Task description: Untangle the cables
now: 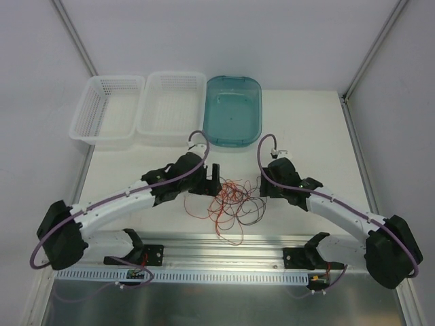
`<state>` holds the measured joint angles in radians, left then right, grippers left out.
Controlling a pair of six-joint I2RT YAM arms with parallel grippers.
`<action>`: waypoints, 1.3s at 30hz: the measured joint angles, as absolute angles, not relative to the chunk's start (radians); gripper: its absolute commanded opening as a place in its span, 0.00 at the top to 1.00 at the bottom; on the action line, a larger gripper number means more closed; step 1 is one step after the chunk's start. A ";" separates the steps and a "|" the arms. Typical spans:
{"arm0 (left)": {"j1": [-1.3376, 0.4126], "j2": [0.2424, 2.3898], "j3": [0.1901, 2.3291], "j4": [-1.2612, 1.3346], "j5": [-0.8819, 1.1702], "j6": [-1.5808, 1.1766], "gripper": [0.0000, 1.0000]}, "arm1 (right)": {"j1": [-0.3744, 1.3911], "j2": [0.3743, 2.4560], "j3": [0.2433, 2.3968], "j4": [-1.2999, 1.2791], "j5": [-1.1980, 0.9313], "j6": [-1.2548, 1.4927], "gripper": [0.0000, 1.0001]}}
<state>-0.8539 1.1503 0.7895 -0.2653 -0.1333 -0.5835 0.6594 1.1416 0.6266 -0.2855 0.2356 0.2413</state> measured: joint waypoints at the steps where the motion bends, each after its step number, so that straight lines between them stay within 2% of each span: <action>1: -0.873 1.210 0.824 -0.255 -0.130 -0.575 0.12 | 0.651 1.142 0.606 -0.274 0.213 0.248 0.39; 6: -0.918 1.462 0.972 -0.230 -0.128 -0.559 0.14 | 0.604 1.156 0.539 -0.200 0.109 0.276 0.44; 12: -0.931 1.639 1.046 -0.195 -0.136 -0.577 0.18 | 0.565 1.207 0.494 -0.122 0.045 0.301 0.58; 15: -0.939 1.699 1.060 -0.187 -0.143 -0.589 0.26 | 0.564 1.211 0.494 -0.097 0.033 0.303 0.72; 16: -0.944 1.717 1.063 -0.183 -0.147 -0.593 0.29 | 0.564 1.211 0.494 -0.093 0.030 0.306 0.80; 20: -0.956 1.766 1.063 -0.175 -0.176 -0.619 0.56 | 0.564 1.211 0.494 -0.086 0.022 0.304 0.99; 21: -0.956 1.774 1.063 -0.174 -0.187 -0.625 0.68 | 0.564 1.211 0.494 -0.086 0.021 0.305 0.99; 24: -0.956 1.776 1.047 -0.162 -0.222 -0.644 0.90 | 0.564 1.202 0.494 -0.091 0.023 0.305 0.99; 26: -0.956 1.775 1.028 -0.150 -0.250 -0.647 0.96 | 0.564 1.176 0.494 -0.110 0.034 0.302 0.99; 28: -0.955 1.766 1.007 -0.132 -0.269 -0.649 1.00 | 0.564 1.138 0.494 -0.130 0.050 0.296 0.99; 39: -0.828 1.602 0.818 -0.116 -0.324 -0.666 1.00 | 0.463 0.862 0.512 -0.309 0.200 0.268 1.00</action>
